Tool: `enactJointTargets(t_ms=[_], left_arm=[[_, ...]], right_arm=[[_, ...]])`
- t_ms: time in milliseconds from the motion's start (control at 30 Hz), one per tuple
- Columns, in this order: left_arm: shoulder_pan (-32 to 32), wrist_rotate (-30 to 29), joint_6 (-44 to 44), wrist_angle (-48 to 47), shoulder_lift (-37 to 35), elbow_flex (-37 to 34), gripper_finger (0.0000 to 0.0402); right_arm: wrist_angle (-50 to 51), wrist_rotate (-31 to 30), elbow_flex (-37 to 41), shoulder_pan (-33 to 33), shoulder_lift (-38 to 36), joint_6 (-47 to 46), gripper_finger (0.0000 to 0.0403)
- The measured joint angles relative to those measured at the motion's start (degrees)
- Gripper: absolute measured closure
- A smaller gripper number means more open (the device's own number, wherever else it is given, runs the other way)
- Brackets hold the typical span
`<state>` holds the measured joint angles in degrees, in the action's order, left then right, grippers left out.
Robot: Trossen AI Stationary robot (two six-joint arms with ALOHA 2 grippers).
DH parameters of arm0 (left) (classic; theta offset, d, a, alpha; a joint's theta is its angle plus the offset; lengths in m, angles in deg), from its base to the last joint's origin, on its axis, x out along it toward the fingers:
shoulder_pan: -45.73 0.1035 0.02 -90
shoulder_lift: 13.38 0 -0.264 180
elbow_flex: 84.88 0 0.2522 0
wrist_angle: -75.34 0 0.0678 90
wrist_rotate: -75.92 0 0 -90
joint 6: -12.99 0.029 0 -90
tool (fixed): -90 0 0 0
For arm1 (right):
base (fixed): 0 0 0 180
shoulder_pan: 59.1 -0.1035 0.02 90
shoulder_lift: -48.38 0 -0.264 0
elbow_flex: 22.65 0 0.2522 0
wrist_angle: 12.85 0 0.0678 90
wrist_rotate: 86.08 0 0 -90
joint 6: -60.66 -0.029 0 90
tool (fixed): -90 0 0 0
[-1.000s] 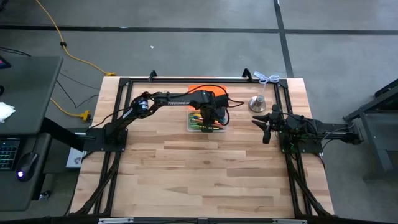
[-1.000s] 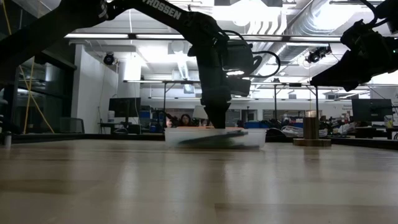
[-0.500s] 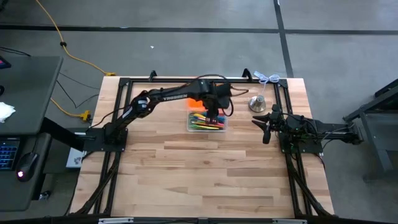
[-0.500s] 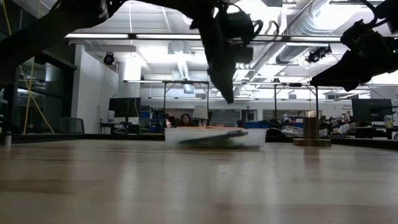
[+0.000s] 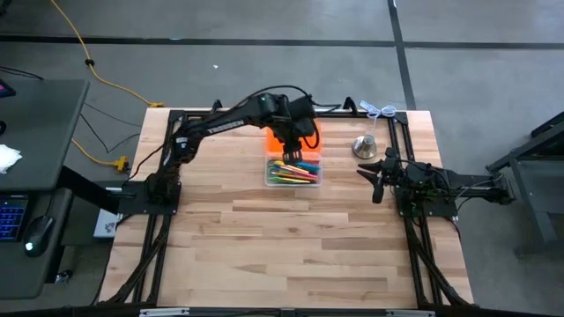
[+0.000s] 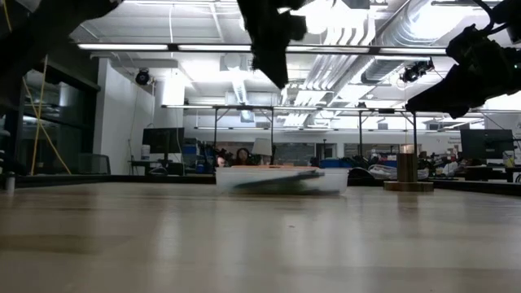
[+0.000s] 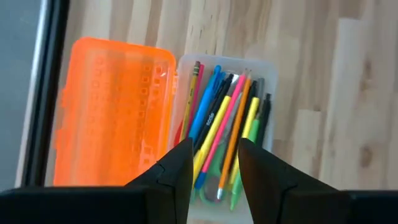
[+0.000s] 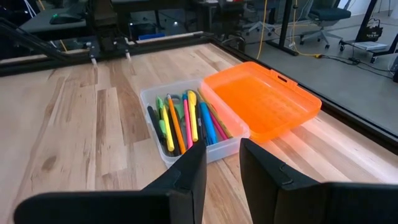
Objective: Pick & place school supplies into a supply box
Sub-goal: Return to Home Position
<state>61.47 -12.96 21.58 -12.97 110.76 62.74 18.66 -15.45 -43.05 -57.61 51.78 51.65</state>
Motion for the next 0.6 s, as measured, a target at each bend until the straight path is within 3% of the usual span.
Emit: enactJointTargets(t_ms=[400, 600], left_arm=[[0.00, 2.10, -3.24, -0.83, -10.33, 0.00, 0.0247], [0.00, 6.61, -3.78, -0.47, -13.86, 0.00, 0.0246]], right_arm=[[-2.93, 0.49, 0.00, 0.00, 0.00, -1.55, 0.0329], [-2.89, 0.46, 0.00, 0.00, 0.00, -1.51, 0.0329]])
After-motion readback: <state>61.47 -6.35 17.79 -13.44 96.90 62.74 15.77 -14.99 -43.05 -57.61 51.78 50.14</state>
